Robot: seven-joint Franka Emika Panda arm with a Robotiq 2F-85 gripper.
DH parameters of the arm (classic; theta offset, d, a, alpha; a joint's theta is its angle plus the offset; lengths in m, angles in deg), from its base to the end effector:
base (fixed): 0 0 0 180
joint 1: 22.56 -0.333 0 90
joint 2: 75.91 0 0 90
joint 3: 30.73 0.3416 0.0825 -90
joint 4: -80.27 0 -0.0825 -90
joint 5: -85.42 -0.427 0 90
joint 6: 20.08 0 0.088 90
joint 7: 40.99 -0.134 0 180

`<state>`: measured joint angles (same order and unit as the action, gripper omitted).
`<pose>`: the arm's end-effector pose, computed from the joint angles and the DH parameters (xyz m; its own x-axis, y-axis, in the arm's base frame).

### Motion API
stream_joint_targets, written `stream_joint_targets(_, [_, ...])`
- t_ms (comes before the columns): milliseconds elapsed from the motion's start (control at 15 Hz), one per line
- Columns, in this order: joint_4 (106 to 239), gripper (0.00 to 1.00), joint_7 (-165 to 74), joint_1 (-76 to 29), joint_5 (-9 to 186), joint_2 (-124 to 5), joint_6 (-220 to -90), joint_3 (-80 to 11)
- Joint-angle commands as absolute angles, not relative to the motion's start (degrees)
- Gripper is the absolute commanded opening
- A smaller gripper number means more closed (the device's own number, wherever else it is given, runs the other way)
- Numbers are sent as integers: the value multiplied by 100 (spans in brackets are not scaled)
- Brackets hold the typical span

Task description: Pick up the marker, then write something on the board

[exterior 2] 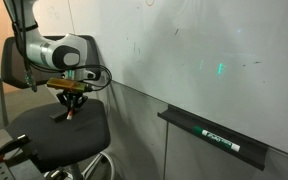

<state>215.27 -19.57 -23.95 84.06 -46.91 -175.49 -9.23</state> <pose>0.4619 0.2204 0.0776 0.7487 0.6613 -0.0458 0.6388 -0.7383 -0.2164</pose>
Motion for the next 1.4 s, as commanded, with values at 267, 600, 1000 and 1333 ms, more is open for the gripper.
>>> stream_joint_targets(267, [21338,5,-1168,-1883,7997,-4026,-17292,-312])
stream_joint_targets(600, [21319,26,-1280,-2056,8110,-3949,-17044,-458])
stream_joint_targets(1000, [21319,46,-1283,-2059,8114,-3938,-17047,-476])
stream_joint_targets(1333, [21319,46,-1283,-2059,8114,-3938,-17047,-477])
